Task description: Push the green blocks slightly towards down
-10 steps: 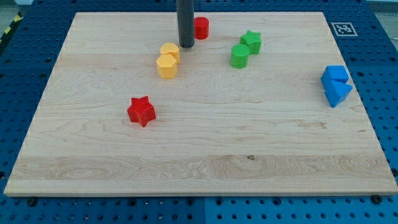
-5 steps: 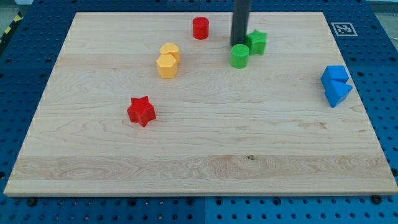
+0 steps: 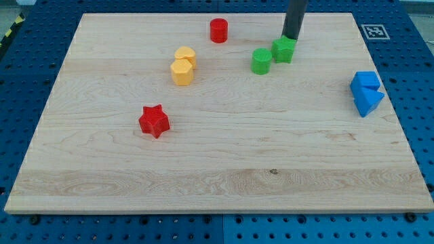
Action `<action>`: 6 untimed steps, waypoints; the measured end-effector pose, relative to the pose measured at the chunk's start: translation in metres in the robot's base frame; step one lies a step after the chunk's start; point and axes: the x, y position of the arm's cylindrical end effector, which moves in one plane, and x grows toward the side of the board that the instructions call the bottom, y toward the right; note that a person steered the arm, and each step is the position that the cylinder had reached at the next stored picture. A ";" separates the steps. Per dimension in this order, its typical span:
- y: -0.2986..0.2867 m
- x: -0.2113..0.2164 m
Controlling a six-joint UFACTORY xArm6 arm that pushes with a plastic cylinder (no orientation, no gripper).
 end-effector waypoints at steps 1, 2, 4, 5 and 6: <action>-0.011 0.017; -0.020 0.024; -0.040 0.035; -0.040 0.048; -0.049 0.048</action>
